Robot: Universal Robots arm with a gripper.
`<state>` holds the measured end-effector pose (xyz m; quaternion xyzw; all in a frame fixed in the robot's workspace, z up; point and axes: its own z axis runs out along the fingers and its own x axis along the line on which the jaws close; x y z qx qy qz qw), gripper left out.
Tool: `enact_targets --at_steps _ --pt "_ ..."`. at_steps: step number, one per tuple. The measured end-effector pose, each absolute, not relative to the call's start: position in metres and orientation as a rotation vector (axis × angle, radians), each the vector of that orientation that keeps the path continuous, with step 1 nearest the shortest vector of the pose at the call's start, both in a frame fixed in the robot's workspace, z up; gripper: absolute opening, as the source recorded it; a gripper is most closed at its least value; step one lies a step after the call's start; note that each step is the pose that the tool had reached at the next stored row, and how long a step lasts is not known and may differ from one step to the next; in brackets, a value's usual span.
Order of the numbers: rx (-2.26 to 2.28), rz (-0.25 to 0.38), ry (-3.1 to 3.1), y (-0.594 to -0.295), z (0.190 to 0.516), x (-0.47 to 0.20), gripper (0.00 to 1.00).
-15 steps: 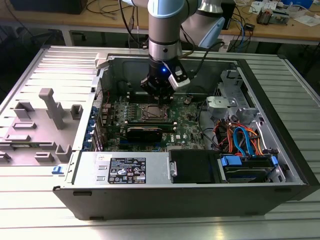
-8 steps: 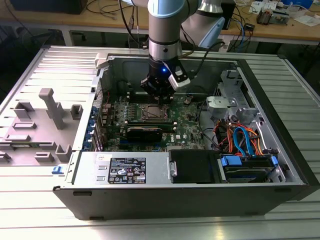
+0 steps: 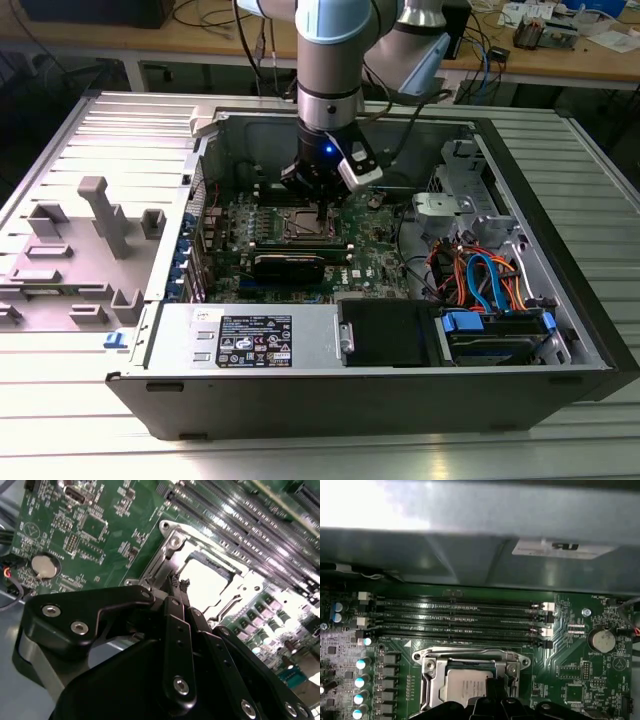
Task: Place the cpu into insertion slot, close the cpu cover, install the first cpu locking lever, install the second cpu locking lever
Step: 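Install the second cpu locking lever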
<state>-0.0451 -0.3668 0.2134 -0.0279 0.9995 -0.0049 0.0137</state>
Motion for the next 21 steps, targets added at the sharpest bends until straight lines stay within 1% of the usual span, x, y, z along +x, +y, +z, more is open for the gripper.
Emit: enact_targets --at_steps 7,14,21 --pt "-0.087 -0.015 3.113 -0.369 0.216 -0.045 0.11" --pt "-0.087 -0.021 3.113 -0.379 0.217 -0.045 0.11" --pt "-0.087 -0.021 3.113 -0.379 0.231 -0.045 0.11"
